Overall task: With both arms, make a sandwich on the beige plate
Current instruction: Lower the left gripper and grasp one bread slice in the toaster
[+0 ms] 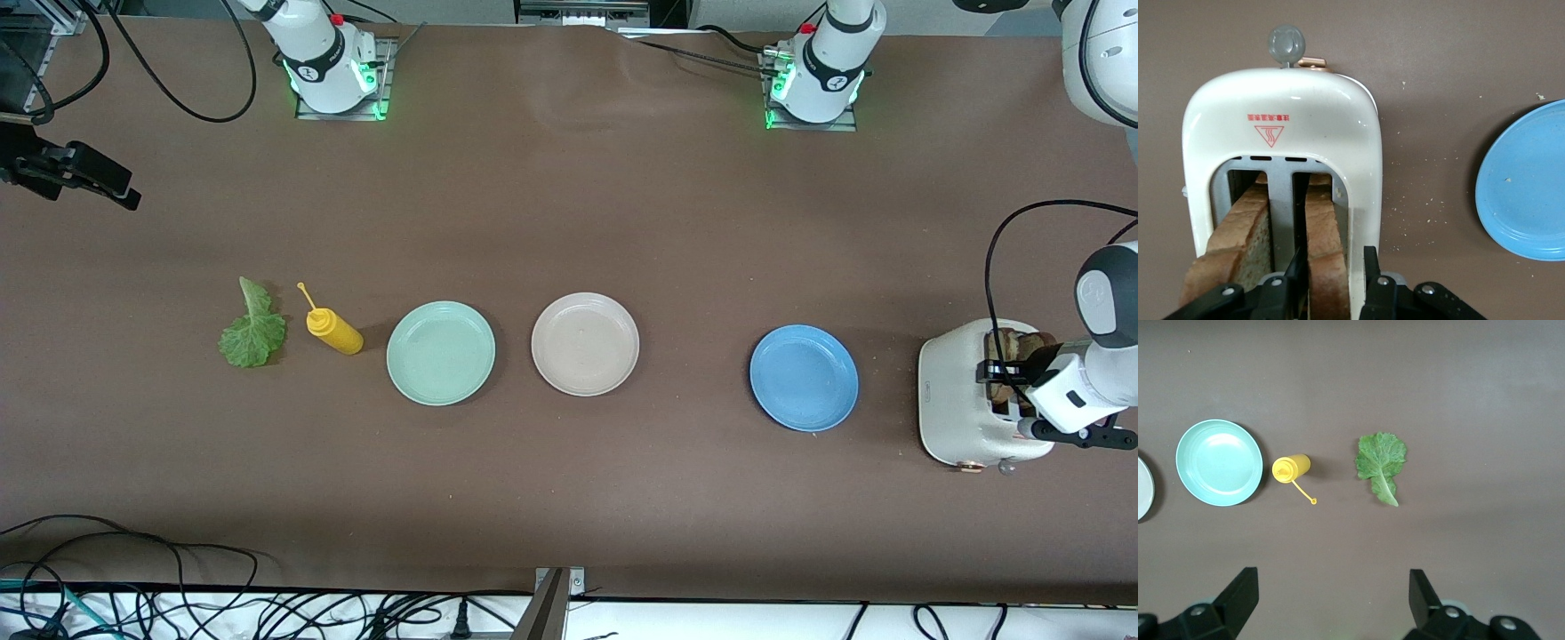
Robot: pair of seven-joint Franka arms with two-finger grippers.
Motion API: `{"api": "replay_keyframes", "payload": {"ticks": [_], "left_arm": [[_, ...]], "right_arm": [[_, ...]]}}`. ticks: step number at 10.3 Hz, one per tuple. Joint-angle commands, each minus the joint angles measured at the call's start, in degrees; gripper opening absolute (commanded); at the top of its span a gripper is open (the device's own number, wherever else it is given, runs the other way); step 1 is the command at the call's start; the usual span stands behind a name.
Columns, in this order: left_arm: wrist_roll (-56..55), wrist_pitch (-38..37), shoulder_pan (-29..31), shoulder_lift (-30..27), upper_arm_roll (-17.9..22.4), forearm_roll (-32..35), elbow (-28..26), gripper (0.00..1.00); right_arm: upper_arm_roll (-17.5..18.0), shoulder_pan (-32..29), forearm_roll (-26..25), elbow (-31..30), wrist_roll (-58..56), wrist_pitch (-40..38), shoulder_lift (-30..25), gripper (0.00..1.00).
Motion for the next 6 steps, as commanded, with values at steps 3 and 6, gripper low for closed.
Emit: {"api": "replay_keyframes", "payload": {"ticks": [3, 6], "left_arm": [[2.3, -0.8, -0.2, -0.3, -0.6, 5.1, -0.3, 0.00], [2.2, -3.1, -0.4, -0.4, -0.6, 4.3, 0.5, 0.00]], "right_arm": [[0.1, -0.1, 0.9, 0.9, 0.6, -1.3, -0.2, 1.00], [0.3, -0.1, 0.9, 0.9, 0.6, -1.3, -0.2, 1.00]]}}
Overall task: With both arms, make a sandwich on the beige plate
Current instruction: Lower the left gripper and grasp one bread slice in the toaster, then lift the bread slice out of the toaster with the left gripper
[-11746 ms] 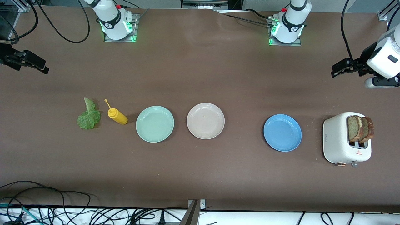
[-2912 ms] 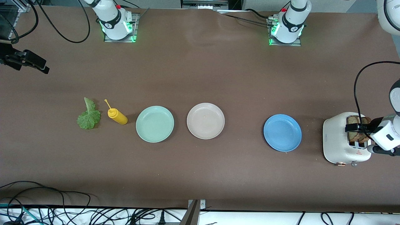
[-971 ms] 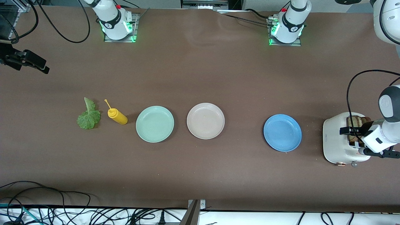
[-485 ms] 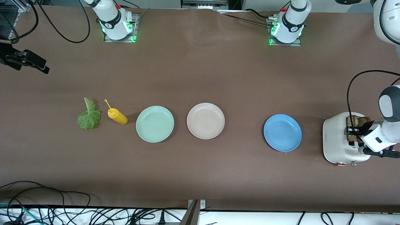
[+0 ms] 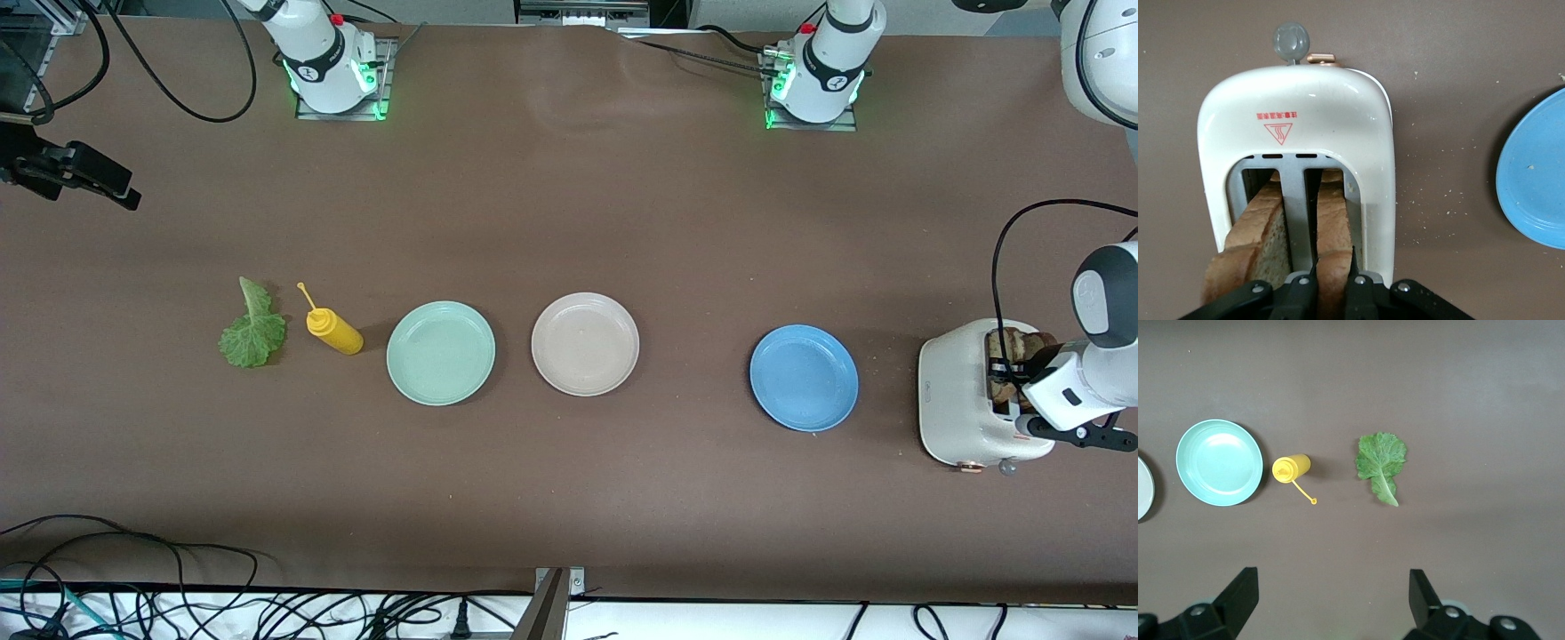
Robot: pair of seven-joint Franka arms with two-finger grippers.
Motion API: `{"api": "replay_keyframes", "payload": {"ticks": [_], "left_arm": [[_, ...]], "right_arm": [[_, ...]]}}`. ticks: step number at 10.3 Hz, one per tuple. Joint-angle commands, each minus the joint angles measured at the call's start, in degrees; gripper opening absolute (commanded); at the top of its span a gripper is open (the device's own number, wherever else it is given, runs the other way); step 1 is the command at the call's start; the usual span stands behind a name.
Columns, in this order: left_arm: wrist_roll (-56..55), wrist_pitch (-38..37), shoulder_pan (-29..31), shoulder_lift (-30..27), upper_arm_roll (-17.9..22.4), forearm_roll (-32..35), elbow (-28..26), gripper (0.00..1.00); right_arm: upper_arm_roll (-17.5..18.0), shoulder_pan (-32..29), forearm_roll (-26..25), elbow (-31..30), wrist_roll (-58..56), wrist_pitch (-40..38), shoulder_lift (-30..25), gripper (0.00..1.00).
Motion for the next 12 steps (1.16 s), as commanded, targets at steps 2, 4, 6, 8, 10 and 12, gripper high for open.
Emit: {"api": "replay_keyframes", "payload": {"ticks": [2, 4, 6, 8, 10, 12], "left_arm": [[0.9, -5.7, -0.4, -0.4, -0.2, 0.6, 3.6, 0.00], [0.8, -6.8, -0.4, -0.5, -0.3, 0.6, 5.3, 0.00], [0.8, -7.5, -0.4, -0.6, -0.3, 0.6, 6.3, 0.00], [0.8, -11.8, -0.5, -0.6, -0.3, 0.6, 10.5, 0.00], [0.8, -15.1, -0.8, -0.6, -0.7, 0.6, 14.3, 0.00], [0.8, -17.9, -1.4, -0.9, -1.0, 0.5, 16.1, 0.00]], "right_arm": [[0.2, -0.1, 0.9, 0.9, 0.6, -1.2, -0.2, 1.00], [0.2, -0.1, 0.9, 0.9, 0.6, -1.2, -0.2, 1.00], [0.2, -0.1, 0.9, 0.9, 0.6, -1.2, -0.2, 1.00], [0.2, -0.1, 0.9, 0.9, 0.6, -1.2, -0.2, 1.00], [0.2, -0.1, 0.9, 0.9, 0.6, -1.2, -0.2, 1.00], [0.2, -0.1, 0.9, 0.9, 0.6, -1.2, -0.2, 1.00]]}}
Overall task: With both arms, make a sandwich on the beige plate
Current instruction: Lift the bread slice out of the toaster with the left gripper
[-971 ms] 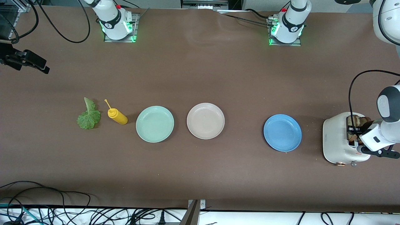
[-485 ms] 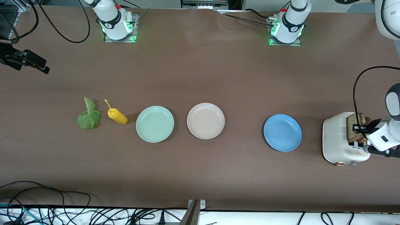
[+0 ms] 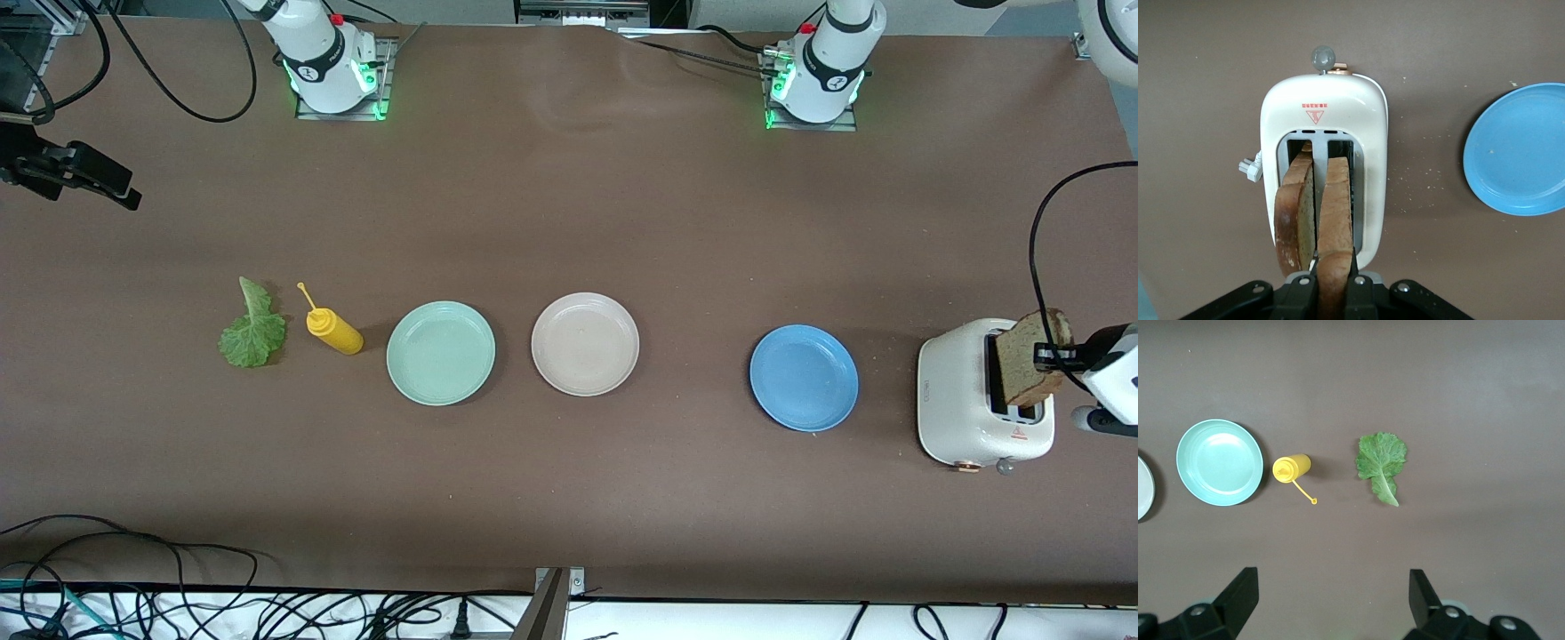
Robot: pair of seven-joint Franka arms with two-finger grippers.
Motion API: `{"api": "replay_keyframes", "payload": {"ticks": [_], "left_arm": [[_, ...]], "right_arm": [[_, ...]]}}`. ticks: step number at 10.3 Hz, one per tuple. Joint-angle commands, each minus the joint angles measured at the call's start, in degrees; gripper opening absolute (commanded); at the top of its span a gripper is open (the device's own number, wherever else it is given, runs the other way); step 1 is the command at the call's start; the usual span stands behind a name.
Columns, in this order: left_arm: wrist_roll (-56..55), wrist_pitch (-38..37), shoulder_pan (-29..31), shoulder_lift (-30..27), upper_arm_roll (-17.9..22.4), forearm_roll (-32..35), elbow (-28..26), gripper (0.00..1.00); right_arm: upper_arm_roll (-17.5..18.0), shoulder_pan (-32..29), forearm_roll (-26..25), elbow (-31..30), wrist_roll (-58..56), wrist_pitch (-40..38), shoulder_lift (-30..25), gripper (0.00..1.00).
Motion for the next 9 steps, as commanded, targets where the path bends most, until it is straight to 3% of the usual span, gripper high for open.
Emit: {"api": "replay_keyframes", "payload": {"ticks": [1, 4, 9], "left_arm": [[0.8, -4.5, -1.3, 0.0, -0.1, 0.5, 4.0, 0.00], [-1.4, -5.3, -1.8, -0.6, 0.0, -6.0, 4.8, 0.00], [-11.6, -6.2, -2.9, 0.0, 0.2, -23.6, 3.1, 0.00]], "right_arm": [[0.2, -0.1, 0.9, 0.9, 0.6, -1.2, -0.2, 1.00], [0.2, -0.1, 0.8, 0.9, 0.6, -1.2, -0.2, 1.00], [0.1, -0.1, 0.9, 0.9, 0.6, -1.2, -0.2, 1.00]]}}
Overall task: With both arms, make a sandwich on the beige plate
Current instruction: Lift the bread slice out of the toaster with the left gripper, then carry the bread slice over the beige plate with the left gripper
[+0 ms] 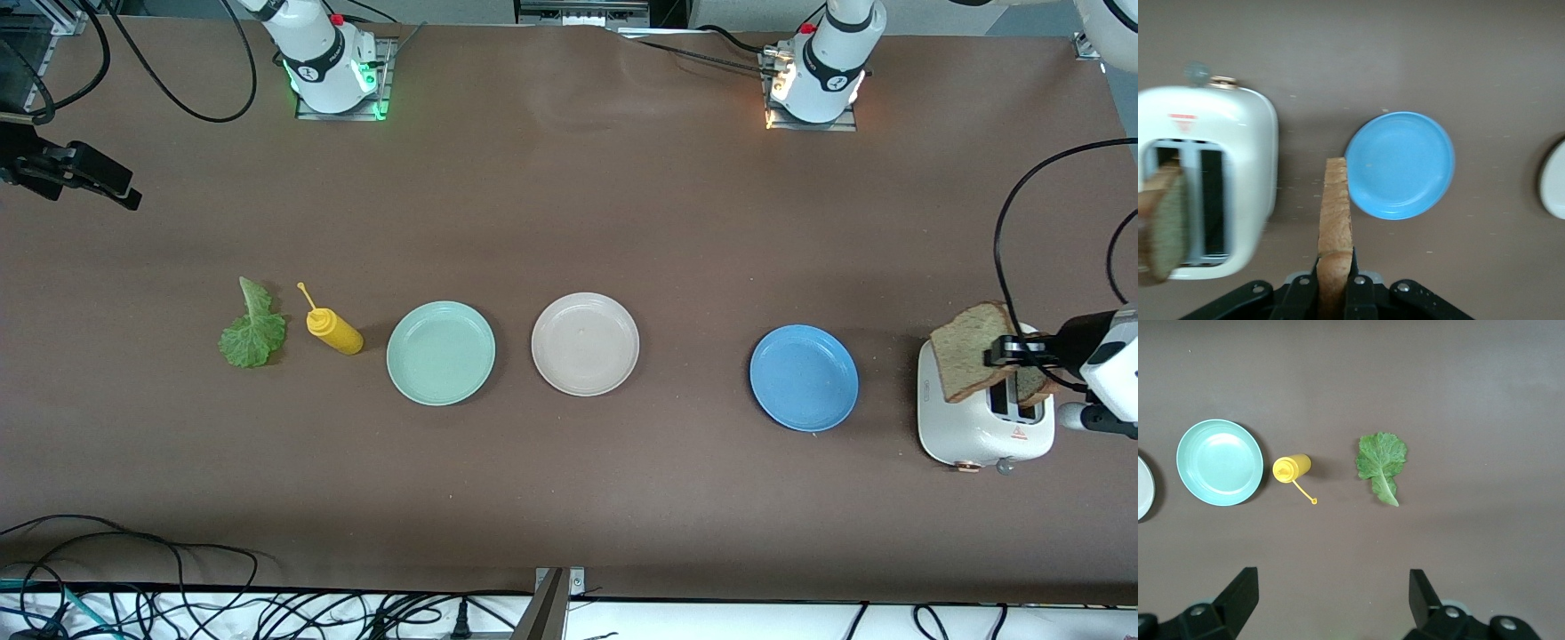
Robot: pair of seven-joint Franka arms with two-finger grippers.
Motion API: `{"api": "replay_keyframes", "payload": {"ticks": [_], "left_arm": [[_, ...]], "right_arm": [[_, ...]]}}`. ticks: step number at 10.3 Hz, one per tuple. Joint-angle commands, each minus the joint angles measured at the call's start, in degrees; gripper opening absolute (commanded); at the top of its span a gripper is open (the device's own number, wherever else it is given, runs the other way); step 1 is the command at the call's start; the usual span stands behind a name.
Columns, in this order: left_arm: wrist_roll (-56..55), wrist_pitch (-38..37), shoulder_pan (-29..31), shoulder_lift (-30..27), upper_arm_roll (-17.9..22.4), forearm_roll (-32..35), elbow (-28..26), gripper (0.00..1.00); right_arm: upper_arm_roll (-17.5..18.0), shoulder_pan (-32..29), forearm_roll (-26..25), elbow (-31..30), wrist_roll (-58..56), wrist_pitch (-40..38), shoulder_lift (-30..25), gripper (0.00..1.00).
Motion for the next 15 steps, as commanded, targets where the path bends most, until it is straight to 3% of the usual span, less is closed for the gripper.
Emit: {"api": "replay_keyframes", "payload": {"ticks": [1, 4, 6, 9, 11, 15], "left_arm": [[-6.0, -0.7, -2.4, 0.2, 0.4, -7.4, -3.0, 0.00], [-10.7, -0.2, -5.6, 2.7, 0.4, -15.4, -3.8, 0.00], [-16.0, 3.2, -8.0, 4.0, 0.3, -17.0, -5.0, 0.00], [-19.1, 18.7, -7.8, 2.3, -5.3, -20.5, -15.2, 0.00], [-22.8, 31.7, -9.9, -3.4, -7.1, -24.3, -26.7, 0.00], [-26.4, 39.9, -14.5, -6.4, -7.3, -34.4, -33.3, 0.00]], "right_arm": [[0.1, -0.1, 0.9, 0.9, 0.6, -1.2, -0.2, 1.00], [0.1, -0.1, 0.9, 0.9, 0.6, -1.2, -0.2, 1.00], [0.1, -0.1, 0.9, 0.9, 0.6, -1.2, -0.2, 1.00], [0.2, -0.1, 0.8, 0.9, 0.6, -1.2, -0.2, 1.00], [0.2, -0.1, 0.8, 0.9, 0.6, -1.2, -0.2, 1.00], [0.2, -0.1, 0.9, 0.9, 0.6, -1.3, -0.2, 1.00]]}}
